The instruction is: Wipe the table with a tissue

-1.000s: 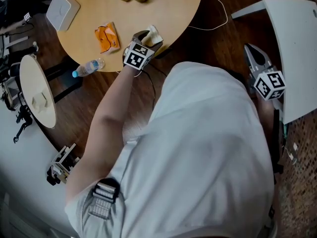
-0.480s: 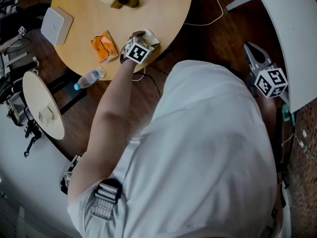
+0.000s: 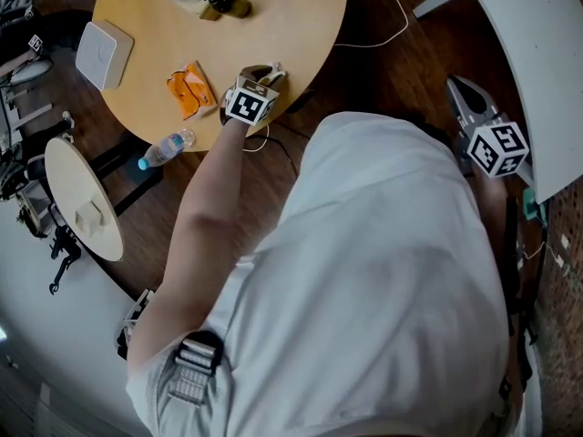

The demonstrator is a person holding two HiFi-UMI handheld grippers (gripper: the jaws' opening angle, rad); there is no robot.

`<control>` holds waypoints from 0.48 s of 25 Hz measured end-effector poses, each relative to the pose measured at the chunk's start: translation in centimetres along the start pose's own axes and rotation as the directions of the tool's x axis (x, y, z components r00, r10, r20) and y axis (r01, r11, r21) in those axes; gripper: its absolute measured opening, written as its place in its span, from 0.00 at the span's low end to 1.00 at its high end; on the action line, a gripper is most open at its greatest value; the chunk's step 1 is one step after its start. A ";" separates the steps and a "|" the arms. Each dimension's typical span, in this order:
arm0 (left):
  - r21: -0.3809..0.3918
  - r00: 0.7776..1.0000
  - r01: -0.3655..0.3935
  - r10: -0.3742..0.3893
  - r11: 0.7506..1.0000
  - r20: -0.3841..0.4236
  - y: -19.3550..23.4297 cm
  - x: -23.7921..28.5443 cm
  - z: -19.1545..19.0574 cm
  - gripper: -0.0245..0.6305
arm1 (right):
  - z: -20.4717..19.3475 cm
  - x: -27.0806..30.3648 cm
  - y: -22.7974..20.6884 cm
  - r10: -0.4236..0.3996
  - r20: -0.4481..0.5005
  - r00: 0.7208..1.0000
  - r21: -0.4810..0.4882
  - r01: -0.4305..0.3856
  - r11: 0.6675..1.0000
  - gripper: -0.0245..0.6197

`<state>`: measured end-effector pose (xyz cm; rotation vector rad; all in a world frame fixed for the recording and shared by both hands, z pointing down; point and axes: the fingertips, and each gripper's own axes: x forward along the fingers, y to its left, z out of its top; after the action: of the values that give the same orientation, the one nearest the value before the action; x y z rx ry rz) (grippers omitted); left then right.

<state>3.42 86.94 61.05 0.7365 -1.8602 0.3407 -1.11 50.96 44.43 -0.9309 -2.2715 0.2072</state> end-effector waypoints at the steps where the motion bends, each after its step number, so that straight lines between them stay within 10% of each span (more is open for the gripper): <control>1: -0.021 1.000 0.001 -0.001 1.000 0.007 0.1 -0.2 0.1 0.21 | 0.0 0.0 0.0 0.001 0.000 1.000 0.000 -0.001 1.000 0.05; 8: -0.079 1.000 0.002 -0.001 0.997 0.016 0.3 -0.4 0.3 0.11 | 0.1 0.3 0.2 0.003 0.008 1.000 0.007 -0.003 1.000 0.05; 12: -0.191 0.988 0.046 -0.016 0.981 0.156 -0.1 -1.8 2.5 0.11 | -0.3 -0.3 -0.1 -0.019 0.016 1.000 0.016 0.019 1.000 0.05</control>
<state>2.14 86.05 58.43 0.6720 -1.9920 0.0815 -0.80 50.68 44.49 -0.9022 -2.2897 0.2244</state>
